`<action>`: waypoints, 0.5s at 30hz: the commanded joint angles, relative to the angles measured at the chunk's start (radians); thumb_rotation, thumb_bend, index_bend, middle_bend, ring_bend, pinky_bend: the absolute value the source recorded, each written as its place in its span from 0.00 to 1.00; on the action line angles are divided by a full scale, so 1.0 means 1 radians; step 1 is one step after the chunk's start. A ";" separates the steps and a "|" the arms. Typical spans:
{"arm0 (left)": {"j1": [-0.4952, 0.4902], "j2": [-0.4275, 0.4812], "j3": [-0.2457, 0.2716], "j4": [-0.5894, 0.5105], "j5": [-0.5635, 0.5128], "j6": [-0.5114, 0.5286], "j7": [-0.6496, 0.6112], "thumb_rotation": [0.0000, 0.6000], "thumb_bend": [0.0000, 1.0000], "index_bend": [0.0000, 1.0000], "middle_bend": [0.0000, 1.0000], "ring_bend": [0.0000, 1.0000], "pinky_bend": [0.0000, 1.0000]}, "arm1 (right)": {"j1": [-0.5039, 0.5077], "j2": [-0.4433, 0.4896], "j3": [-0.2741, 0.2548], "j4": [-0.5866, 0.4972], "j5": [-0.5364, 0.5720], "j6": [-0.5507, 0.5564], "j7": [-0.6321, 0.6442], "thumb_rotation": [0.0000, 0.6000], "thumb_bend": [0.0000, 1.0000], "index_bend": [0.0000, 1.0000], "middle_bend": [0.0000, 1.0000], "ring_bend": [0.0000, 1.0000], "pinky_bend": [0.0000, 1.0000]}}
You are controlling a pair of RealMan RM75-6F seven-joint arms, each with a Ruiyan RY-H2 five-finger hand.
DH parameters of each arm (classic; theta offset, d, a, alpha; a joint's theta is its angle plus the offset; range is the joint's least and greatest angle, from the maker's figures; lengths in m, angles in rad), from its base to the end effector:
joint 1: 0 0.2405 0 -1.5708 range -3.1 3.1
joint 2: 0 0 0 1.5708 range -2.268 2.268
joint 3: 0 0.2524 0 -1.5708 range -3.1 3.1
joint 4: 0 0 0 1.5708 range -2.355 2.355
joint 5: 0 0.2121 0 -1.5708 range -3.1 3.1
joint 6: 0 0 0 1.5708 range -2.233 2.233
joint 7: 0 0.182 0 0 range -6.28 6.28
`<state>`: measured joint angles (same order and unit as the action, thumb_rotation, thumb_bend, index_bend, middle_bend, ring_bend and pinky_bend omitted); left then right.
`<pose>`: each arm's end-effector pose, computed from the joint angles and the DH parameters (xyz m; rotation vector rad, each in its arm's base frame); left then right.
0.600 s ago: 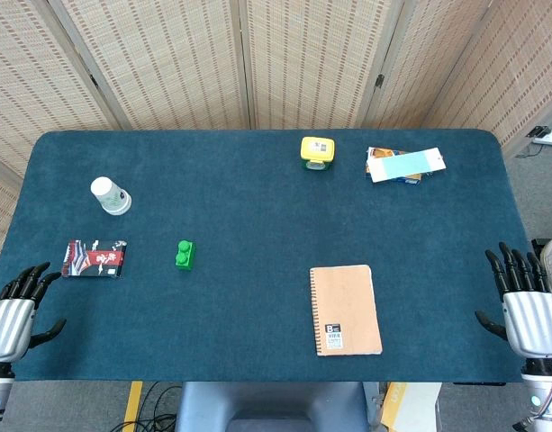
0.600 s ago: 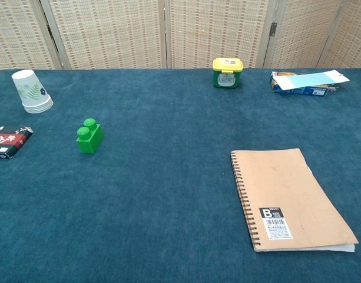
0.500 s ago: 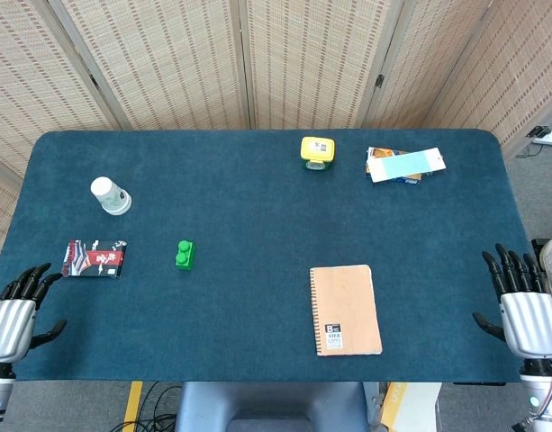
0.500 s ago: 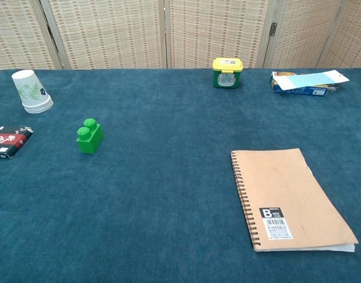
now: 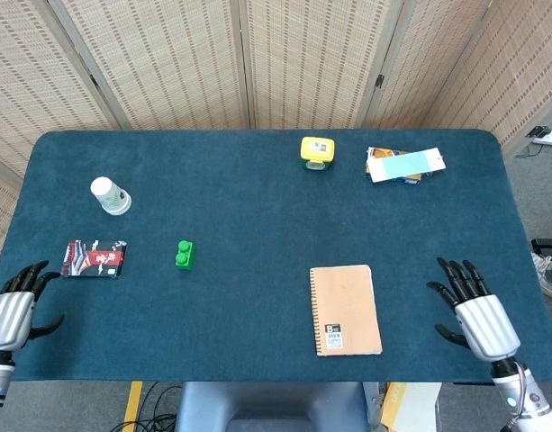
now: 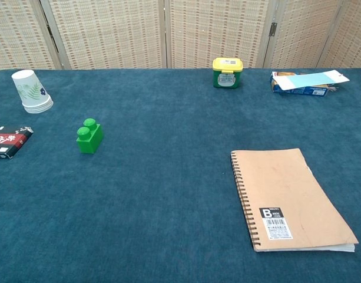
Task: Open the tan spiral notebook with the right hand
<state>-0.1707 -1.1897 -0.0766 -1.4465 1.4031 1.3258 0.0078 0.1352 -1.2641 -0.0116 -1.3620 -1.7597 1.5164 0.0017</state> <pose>-0.3407 0.2543 0.1375 -1.4251 -0.9151 -0.7706 -0.2943 -0.2175 0.1048 1.6830 -0.7047 0.9693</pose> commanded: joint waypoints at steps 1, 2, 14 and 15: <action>-0.017 -0.030 -0.020 0.094 -0.020 -0.016 -0.091 1.00 0.24 0.26 0.14 0.12 0.24 | 0.036 -0.085 -0.039 0.135 -0.091 0.034 0.077 1.00 0.25 0.43 0.03 0.00 0.00; -0.018 -0.034 -0.022 0.108 -0.026 -0.022 -0.102 1.00 0.24 0.26 0.14 0.12 0.24 | 0.040 -0.103 -0.044 0.166 -0.104 0.042 0.088 1.00 0.26 0.43 0.04 0.00 0.00; -0.020 -0.043 -0.022 0.125 -0.056 -0.044 -0.097 1.00 0.24 0.27 0.14 0.12 0.24 | 0.068 -0.255 -0.109 0.440 -0.146 0.036 0.207 1.00 0.26 0.43 0.06 0.00 0.00; -0.020 -0.042 -0.022 0.125 -0.055 -0.045 -0.104 1.00 0.24 0.27 0.14 0.12 0.24 | 0.070 -0.263 -0.112 0.452 -0.144 0.028 0.211 1.00 0.26 0.43 0.06 0.00 0.00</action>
<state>-0.1908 -1.2324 -0.0989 -1.3210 1.3471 1.2820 -0.0914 0.1988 -1.5113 -0.1138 -0.9282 -1.9020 1.5534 0.1997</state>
